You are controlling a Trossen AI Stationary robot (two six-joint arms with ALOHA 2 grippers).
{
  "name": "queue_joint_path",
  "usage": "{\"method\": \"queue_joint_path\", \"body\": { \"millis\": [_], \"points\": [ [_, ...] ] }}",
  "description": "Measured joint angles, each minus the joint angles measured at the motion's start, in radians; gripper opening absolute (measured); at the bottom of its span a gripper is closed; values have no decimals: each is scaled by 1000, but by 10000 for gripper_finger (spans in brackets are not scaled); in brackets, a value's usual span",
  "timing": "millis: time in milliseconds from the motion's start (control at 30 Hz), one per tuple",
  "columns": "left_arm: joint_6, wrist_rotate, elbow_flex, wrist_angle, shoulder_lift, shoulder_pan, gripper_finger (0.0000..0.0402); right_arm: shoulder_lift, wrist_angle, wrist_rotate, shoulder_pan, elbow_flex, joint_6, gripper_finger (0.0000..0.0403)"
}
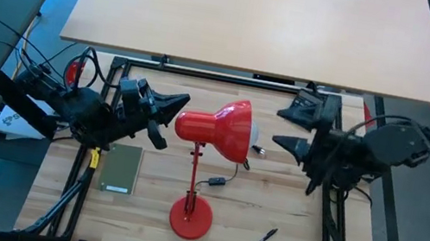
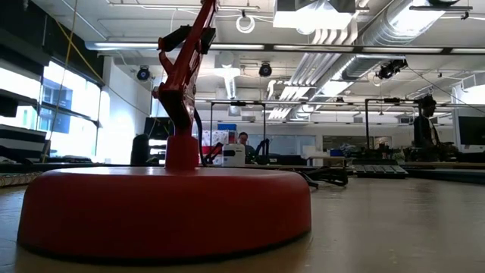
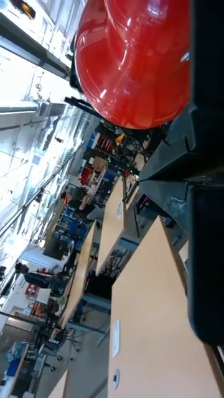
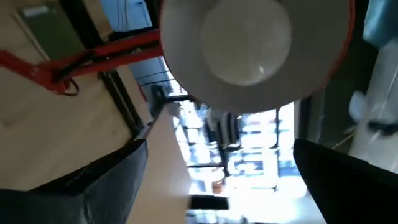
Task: Screw lightbulb
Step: Insert the white lightbulb into the red lamp
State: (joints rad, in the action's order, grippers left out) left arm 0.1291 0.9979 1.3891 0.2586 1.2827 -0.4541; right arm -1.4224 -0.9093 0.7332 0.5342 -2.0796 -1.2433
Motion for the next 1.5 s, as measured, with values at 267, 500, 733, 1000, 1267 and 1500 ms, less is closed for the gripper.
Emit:
{"method": "queue_joint_path", "body": {
  "millis": [267,500,733,1000,1267,1500],
  "points": [
    [157,0,0,0,0,0,0,-61,232,4,3,0,-312,398],
    [275,-3,0,0,0,0,0,-66,259,-66,4,0,-265,398],
    [280,-3,0,0,0,0,0,-69,251,-90,-10,0,-229,398],
    [280,-3,0,1,0,0,0,-93,237,-109,-19,0,-171,398],
    [280,-4,0,1,0,0,0,-98,236,-148,-46,0,-21,398],
    [275,-4,0,1,0,0,0,-43,202,-189,-49,0,209,398]
  ]
}}
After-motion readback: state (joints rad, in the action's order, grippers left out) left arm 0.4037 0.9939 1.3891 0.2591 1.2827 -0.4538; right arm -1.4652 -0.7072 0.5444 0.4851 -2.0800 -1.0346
